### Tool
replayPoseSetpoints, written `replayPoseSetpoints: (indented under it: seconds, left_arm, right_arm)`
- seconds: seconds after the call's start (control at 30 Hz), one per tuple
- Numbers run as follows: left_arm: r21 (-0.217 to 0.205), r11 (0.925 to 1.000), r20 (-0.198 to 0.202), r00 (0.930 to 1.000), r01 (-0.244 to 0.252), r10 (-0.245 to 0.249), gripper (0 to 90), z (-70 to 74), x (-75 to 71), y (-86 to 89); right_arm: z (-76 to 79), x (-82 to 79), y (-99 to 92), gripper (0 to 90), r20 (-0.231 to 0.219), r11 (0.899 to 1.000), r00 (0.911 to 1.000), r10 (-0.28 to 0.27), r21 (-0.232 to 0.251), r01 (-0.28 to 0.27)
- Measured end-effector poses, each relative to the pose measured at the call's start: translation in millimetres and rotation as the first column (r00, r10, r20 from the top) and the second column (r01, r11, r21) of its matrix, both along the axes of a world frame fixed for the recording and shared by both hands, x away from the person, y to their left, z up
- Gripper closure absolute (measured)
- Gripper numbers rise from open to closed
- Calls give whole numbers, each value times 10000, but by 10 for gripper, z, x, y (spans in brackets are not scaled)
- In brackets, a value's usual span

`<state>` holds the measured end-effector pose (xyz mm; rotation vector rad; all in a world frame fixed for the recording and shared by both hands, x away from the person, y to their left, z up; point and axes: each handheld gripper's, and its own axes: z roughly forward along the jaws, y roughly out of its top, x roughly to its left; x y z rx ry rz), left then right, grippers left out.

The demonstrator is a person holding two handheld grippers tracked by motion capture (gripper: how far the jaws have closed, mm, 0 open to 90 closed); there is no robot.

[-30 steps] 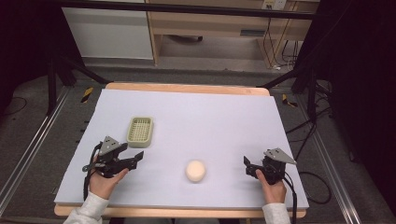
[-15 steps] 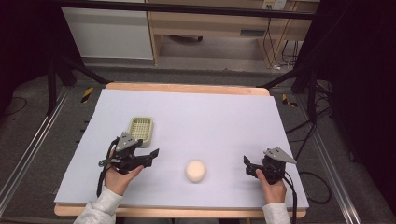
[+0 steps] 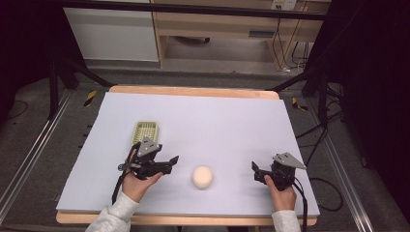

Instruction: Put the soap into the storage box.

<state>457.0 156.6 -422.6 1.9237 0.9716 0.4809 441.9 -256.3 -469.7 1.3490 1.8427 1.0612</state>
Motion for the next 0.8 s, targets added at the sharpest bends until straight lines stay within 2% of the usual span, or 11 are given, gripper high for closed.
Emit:
replayPoseSetpoints:
  seconds: [0.27, 0.8]
  left_arm:
    - [12, 9998, -32, 9998, 197, -197, 244, 15, 8, -98]
    - [343, 9966, -174, 9971, 752, -746, 237, 24, 23, -296]
  right_arm:
    - [-6, 10, 21, 38, -3, 10000, 10000, -6, 2, 6]
    - [-12, 25, 42, 38, -31, 10000, 10000, 25, -27, -25]
